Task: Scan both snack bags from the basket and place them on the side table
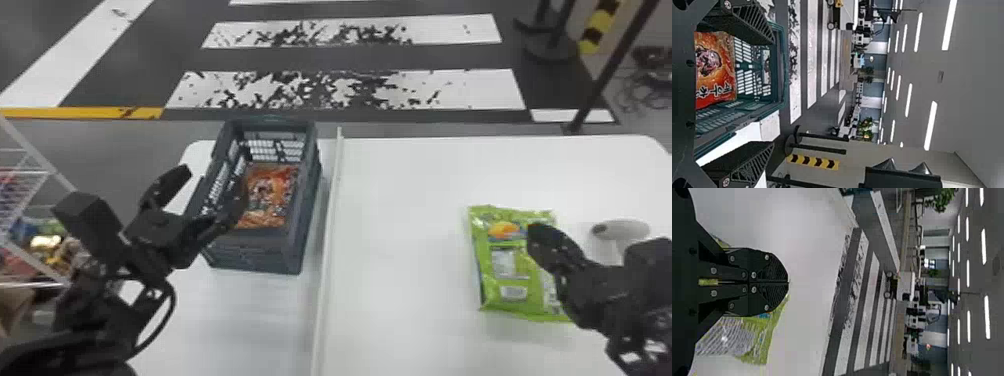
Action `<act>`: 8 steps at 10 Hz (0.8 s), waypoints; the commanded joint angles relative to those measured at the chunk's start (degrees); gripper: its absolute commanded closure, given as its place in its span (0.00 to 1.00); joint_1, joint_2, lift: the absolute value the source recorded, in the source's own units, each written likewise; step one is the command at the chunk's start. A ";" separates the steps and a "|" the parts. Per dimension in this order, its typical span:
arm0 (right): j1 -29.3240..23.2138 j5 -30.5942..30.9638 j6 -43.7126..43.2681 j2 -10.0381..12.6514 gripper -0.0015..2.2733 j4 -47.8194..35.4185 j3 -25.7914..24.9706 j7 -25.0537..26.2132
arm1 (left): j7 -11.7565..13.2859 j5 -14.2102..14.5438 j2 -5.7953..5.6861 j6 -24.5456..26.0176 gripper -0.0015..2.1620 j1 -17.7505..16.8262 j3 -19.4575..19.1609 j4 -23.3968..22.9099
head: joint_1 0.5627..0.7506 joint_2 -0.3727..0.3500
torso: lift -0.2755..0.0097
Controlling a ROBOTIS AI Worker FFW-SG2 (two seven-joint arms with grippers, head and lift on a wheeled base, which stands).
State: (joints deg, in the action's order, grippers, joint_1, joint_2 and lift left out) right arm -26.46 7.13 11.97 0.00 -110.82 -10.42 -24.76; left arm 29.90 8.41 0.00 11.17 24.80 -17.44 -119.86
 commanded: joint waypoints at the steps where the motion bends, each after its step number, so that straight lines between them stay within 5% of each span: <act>1: 0.35 -0.54 2.94 0.05 0.07 -0.54 -4.17 1.65 | 0.16 0.38 0.09 -0.31 0.04 0.16 -0.49 -0.03 | 0.70 0.58 | 0.70; 2: 1.32 -0.63 5.40 0.05 0.00 -0.45 -6.72 3.14 | 0.07 0.47 0.09 -0.49 0.04 0.16 -0.49 -0.03 | 0.70 0.52 | 0.70; 6: 8.17 3.68 15.95 0.05 0.01 6.05 -12.08 4.46 | 0.16 0.47 0.15 -0.31 0.04 0.07 -0.32 0.15 | 0.70 0.31 | 0.70; 8: 12.30 4.21 17.53 -2.29 0.01 11.32 -11.64 4.46 | 0.16 0.56 0.15 -0.31 0.04 0.25 -0.49 0.15 | 0.70 0.29 | 0.70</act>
State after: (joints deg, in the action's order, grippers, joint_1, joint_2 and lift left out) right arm -15.32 11.07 28.83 -1.66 -100.91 -22.22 -20.30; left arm 30.06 8.94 0.00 10.81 25.01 -17.87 -119.74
